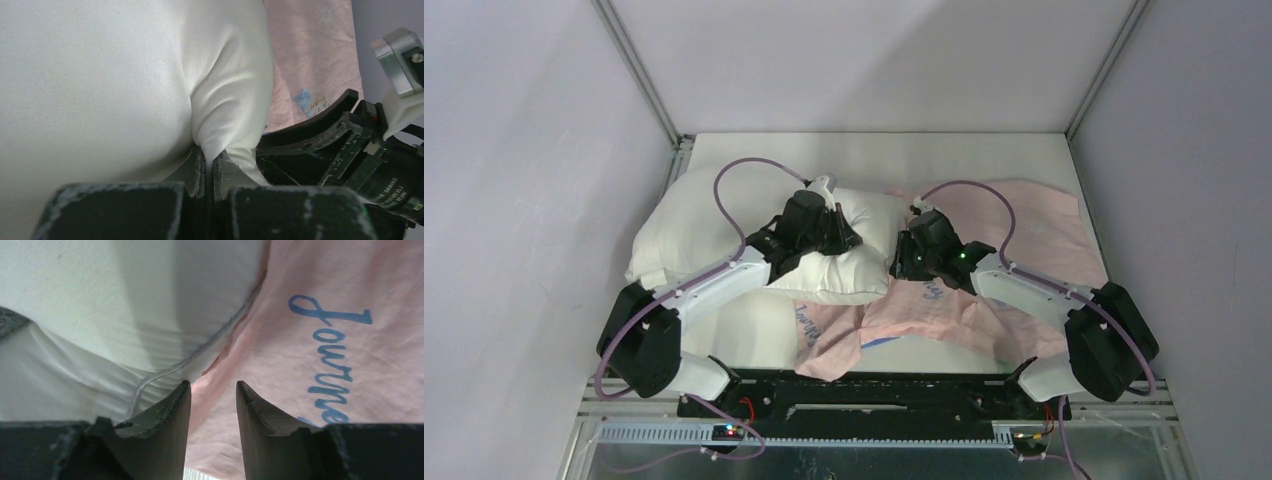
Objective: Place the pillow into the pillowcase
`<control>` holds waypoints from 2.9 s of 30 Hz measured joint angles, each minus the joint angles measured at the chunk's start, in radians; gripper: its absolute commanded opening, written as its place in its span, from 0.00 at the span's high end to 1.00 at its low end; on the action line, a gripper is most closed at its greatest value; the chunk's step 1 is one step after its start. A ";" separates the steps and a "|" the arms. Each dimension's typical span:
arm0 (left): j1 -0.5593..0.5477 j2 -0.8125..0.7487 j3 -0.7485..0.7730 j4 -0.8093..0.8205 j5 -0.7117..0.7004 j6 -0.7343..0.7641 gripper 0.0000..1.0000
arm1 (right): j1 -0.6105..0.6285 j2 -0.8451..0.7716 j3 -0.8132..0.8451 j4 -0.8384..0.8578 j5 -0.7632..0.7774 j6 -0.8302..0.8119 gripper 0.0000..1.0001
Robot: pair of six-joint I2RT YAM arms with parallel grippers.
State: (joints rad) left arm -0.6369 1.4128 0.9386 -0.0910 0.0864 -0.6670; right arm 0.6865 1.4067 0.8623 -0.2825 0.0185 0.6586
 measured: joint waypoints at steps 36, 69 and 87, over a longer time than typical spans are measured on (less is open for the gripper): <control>-0.015 0.110 0.100 -0.004 -0.088 -0.076 1.00 | 0.097 -0.183 0.009 -0.035 0.023 -0.125 1.00; -0.328 -0.003 -0.106 0.169 -0.520 -0.431 1.00 | -0.045 0.047 0.148 -0.217 -0.243 -0.117 1.00; -0.307 -0.088 0.221 -0.338 -0.474 0.068 0.00 | -0.102 0.065 0.204 -0.224 -0.153 -0.146 1.00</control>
State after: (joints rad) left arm -0.9436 1.3247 1.1599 -0.4286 -0.3874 -0.5991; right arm 0.5846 1.4715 1.0664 -0.5064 -0.1345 0.5129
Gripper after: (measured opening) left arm 0.980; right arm 0.008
